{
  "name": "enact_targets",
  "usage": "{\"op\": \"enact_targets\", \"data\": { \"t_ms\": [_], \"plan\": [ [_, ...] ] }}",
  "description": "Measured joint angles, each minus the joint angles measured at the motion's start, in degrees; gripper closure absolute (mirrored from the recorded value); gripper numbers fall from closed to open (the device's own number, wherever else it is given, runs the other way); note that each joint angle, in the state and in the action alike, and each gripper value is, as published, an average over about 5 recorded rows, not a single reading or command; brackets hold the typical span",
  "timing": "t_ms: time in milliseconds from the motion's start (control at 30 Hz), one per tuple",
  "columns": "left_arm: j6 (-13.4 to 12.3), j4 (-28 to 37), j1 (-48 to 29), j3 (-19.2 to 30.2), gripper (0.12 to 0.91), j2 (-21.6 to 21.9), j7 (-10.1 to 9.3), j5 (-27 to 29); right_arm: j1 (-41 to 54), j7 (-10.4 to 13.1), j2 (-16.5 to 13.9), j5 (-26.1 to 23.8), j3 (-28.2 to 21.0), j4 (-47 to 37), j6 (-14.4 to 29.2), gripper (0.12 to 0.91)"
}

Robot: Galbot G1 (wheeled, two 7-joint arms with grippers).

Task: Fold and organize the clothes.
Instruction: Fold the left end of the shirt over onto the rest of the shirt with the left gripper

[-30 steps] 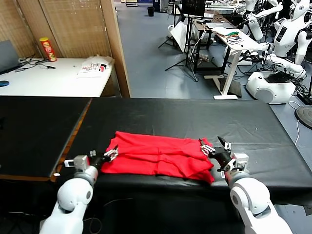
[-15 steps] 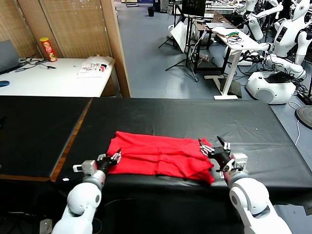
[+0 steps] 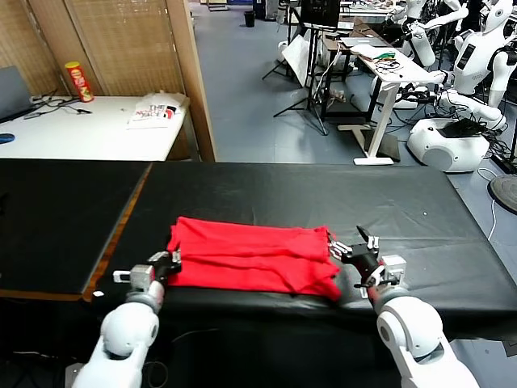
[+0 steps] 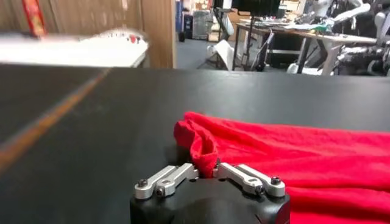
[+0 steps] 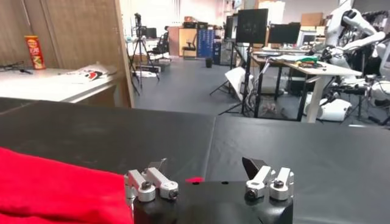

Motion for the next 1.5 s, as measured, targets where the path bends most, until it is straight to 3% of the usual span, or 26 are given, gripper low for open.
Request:
{"op": "enact_targets", "data": {
  "t_ms": [167,267,367,600,767,1033,1500],
  "plan": [
    [-0.7,0.9,0.4,-2.4,0.871,8.4,0.1,-0.4,-0.2,0.0,1.2,-0.9,-0.6,-0.1,0.1,0.227],
    [0.8,-0.3,1.1,-2.9,0.871,11.2,-0.6,-3.4,-0.6,0.0,1.8,-1.4,-0.7,0.0,0.1,0.227],
    [3.4,-3.1,1.8,-2.3,0.871,11.3,-1.9,-6.8,-1.0,0.0,1.9,-1.6,-0.3,0.3,0.1,0.227],
    [9.9,-12.1,1.7,4.3,0.871,6.4,-6.02,-16.9,-2.6,0.1,2.1,-2.1,1.4,1.4,0.3,0.227],
    [11.9,-14.7,-0.7,10.0,0.871,1.9,-8.07,-23.6,-4.1,0.1,2.4,-2.3,2.9,2.2,0.4,0.227],
    [11.8,-12.7,-4.2,15.5,0.871,-5.1,-8.25,-23.9,-5.1,0.1,2.6,-2.4,4.1,2.7,0.4,0.227],
    [9.6,-8.2,-5.5,16.2,0.871,-11.6,-7.98,-19.1,-5.0,0.1,3.6,-3.1,3.5,2.0,0.4,0.227]
  ]
}}
